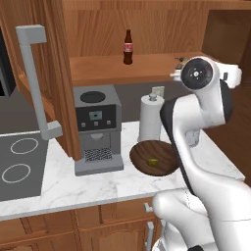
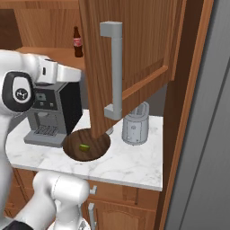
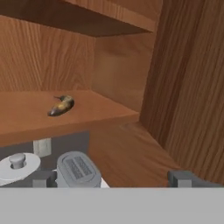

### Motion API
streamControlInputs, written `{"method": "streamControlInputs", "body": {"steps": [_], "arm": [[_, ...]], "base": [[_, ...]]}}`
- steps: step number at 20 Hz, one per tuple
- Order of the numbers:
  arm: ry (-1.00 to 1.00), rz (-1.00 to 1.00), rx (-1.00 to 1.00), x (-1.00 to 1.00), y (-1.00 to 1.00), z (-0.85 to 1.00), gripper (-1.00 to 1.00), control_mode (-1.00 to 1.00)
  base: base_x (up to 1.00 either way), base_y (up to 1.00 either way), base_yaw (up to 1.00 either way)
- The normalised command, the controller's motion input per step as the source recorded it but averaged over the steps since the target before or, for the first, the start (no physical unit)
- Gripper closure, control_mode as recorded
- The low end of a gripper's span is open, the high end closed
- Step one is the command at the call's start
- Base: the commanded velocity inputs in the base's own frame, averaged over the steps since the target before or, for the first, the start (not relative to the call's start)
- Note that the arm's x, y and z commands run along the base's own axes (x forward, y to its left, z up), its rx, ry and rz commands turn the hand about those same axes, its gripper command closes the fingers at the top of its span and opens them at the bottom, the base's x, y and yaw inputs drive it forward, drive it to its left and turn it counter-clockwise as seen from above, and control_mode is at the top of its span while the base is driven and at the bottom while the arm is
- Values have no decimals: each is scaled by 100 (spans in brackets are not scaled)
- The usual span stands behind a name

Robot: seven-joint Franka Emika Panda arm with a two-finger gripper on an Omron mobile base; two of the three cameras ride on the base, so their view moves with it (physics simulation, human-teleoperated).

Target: Open the cabinet. Pick the kiwi and banana from the cabinet and place them into the bowl. Then close the cabinet.

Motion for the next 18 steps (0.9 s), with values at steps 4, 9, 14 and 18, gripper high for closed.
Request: {"method": "streamControlInputs", "body": {"steps": [4,9,14,18], "arm": [[9,1,1,33,-4,17,-100,-100],[0,7,15,1,-26,17,-100,-100],[-6,5,18,0,-24,3,-100,-100],[-9,3,12,2,-18,0,-100,-100]], "base": [[0,0,0],[0,0,0],[0,0,0],[0,0,0]]}}
